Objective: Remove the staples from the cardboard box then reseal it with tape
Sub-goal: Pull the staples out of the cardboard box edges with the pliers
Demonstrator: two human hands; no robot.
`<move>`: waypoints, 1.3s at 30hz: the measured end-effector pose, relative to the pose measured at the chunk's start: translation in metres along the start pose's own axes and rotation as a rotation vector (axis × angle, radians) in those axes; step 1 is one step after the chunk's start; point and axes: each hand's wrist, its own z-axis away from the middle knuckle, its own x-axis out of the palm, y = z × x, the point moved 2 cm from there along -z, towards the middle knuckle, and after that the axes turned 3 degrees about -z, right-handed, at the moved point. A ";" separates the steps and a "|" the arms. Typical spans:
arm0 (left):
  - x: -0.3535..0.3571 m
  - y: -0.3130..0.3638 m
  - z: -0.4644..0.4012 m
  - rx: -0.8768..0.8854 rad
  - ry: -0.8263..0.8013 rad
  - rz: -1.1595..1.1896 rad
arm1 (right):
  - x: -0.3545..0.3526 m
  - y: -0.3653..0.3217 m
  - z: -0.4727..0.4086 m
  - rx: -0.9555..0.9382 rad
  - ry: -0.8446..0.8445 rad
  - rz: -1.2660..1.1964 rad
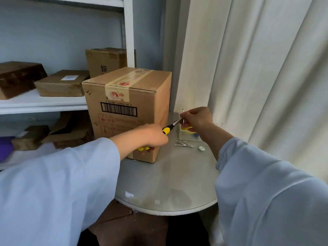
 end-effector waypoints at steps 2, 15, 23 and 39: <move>0.012 0.007 -0.006 -0.016 -0.106 0.149 | -0.003 0.009 -0.005 0.031 0.113 -0.071; 0.096 -0.014 -0.049 -0.274 -0.484 0.372 | 0.005 0.103 -0.029 0.221 -0.059 0.250; 0.119 -0.013 -0.070 -0.294 -0.413 0.383 | 0.034 0.149 -0.039 0.285 -0.117 0.399; 0.127 -0.014 -0.082 -0.286 -0.448 0.253 | 0.043 0.156 -0.058 0.110 0.064 0.437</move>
